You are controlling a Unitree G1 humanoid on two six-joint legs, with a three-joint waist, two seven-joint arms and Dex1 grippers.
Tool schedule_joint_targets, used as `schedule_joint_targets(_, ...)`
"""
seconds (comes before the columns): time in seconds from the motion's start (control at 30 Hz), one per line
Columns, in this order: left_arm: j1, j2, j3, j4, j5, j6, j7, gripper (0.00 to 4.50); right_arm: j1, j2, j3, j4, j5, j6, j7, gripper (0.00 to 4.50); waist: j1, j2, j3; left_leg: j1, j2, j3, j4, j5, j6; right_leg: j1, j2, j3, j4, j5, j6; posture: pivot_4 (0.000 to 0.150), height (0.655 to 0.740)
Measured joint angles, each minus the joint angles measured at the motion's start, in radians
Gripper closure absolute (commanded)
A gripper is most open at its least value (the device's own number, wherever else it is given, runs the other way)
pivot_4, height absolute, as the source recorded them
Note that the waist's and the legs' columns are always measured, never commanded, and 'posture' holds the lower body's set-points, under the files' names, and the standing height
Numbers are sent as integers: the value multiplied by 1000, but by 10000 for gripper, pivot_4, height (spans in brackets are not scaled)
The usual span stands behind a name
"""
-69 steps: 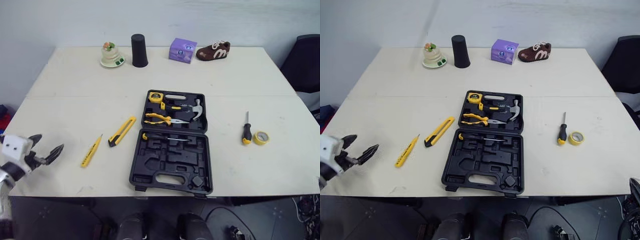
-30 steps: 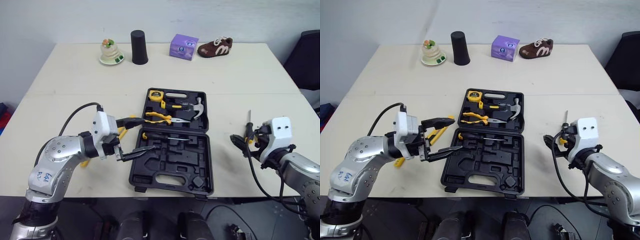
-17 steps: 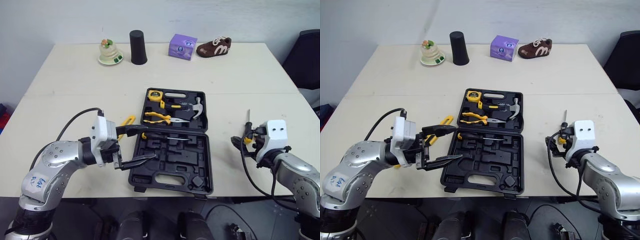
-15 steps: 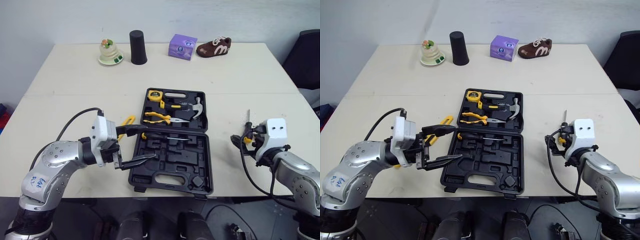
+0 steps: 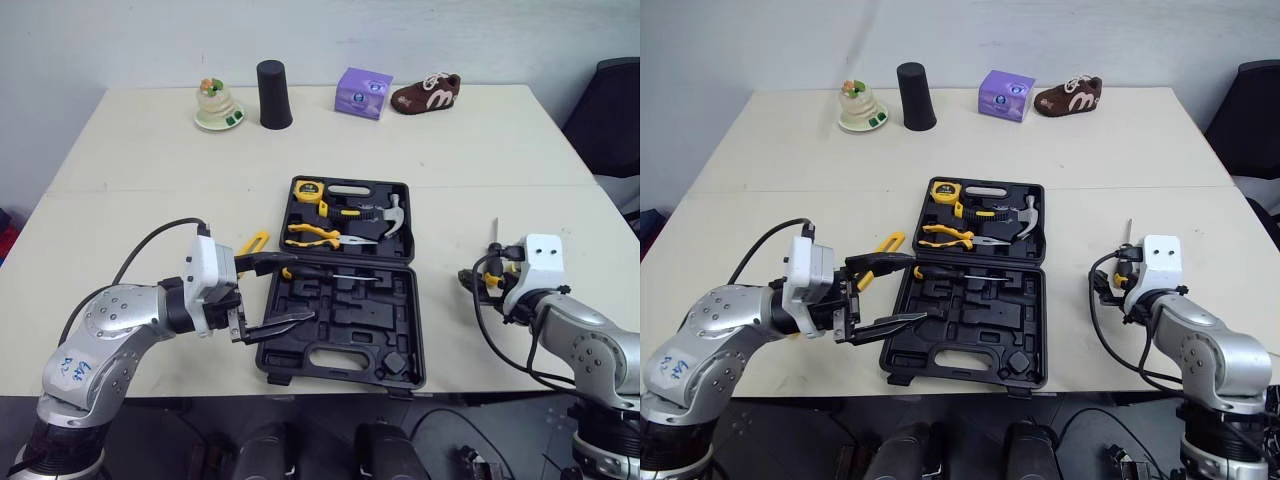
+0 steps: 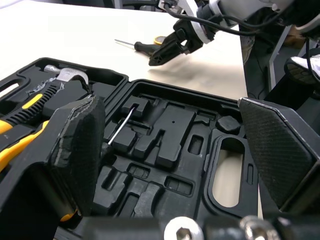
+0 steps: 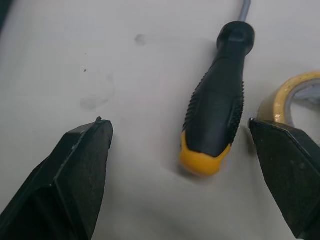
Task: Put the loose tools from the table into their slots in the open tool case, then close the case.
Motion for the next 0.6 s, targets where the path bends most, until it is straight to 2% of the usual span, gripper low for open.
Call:
schedule_joint_targets(0.3, -2, 2, -10, -28, 0, 14, -12, 579, -138, -1, -1, 143, -46, 67, -11, 0, 0, 0, 0, 0, 0, 0, 0, 0, 0, 0, 0, 0, 0, 0, 0, 1500, 7400)
schedule_joint_targets(0.4, -4, 8, -18, -32, -1, 14, -26, 0, -186, -17, -1, 195, -55, 117, -6, 8411, 0, 0, 0, 0, 0, 1, 0, 0, 0, 0, 0, 1, 0, 0, 0, 1500, 7400)
schedule_joint_targets(0.53, -4, 15, -19, -32, -1, 14, -39, 0, -203, -26, -5, 202, -77, 164, -3, 26905, 0, 0, 0, 0, 0, 1, 0, 0, 0, 0, 1, 1, 0, 0, 0, 1500, 7400)
schedule_joint_targets(0.57, -4, 18, -19, -32, -1, 14, -44, 0, -203, -22, -11, 196, -78, 175, -2, 32777, 0, 0, 0, 0, 0, 1, 0, 0, 0, 0, 1, 1, 0, 0, 0, 1500, 7400)
schedule_joint_targets(0.6, -4, 22, -19, -32, -1, 14, -48, 0, -203, -14, -13, 185, -79, 184, 0, 34845, -1, 0, 0, 0, 0, 1, 0, 0, 0, 0, 1, 1, -1, 0, 0, 1500, 7400)
